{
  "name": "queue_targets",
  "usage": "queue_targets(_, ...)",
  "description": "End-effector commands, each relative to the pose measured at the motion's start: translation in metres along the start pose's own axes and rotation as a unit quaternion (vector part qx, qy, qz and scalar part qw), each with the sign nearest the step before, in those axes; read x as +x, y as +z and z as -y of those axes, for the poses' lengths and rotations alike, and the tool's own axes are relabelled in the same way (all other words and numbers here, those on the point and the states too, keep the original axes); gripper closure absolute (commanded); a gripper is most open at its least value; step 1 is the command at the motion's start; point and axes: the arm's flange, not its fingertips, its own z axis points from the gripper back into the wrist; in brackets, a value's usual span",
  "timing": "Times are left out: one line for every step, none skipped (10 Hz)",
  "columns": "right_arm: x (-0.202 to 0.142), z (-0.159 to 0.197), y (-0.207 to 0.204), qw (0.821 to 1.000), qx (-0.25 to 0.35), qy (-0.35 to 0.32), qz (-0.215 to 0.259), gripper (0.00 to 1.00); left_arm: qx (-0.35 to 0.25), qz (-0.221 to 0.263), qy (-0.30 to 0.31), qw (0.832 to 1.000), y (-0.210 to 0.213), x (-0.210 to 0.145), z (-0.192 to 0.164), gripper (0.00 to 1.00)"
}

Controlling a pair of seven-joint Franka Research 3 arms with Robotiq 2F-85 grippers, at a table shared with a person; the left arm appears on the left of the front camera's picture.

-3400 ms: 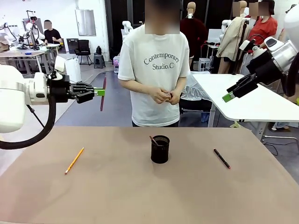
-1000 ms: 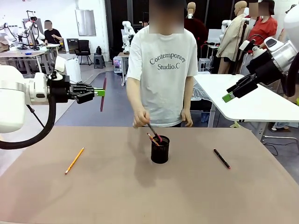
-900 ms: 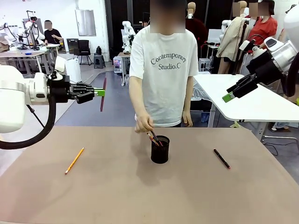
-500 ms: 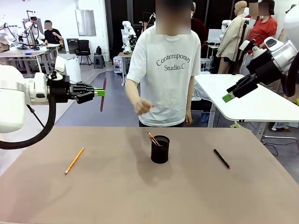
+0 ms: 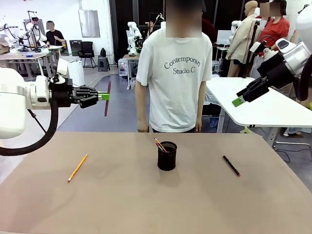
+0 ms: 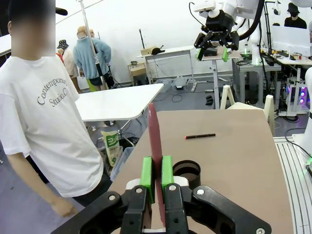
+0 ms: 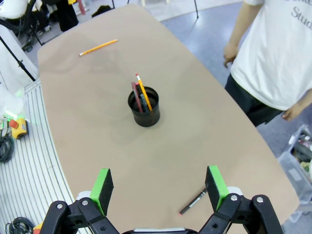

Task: Place the pens into the pen holder.
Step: Pick up a writing instrument from the table and place it into the Pen holder.

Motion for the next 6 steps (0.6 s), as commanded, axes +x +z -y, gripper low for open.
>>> queue_targets(0.0007,0.0,0.001,1.0,0.001,0.001,0.001,0.0,0.0,-0.003,0.0,1.0,0.0004,0.0026,-0.0016,1.0)
queue_targets(0.0007,0.0,0.001,1.0,0.001,0.001,0.001,0.0,0.0,-0.003,0.0,1.0,0.0004,0.0026,-0.0016,1.0)
queue_targets(0.0007,0.0,0.001,1.0,0.001,0.001,0.001,0.0,0.0,-0.003,0.0,1.0,0.0004,0.0026,-0.0016,1.0)
queue_targets(0.0007,0.0,0.001,1.0,0.001,0.001,0.001,0.0,0.0,-0.003,0.0,1.0,0.0004,0.0026,-0.0016,1.0)
queue_targets(0.0007,0.0,0.001,1.0,0.001,0.001,0.001,0.0,0.0,-0.003,0.0,1.0,0.0004,0.0026,-0.0016,1.0)
queue_targets(0.0007,0.0,0.001,1.0,0.001,0.001,0.001,0.0,0.0,-0.003,0.0,1.0,0.0004,0.0026,-0.0016,1.0)
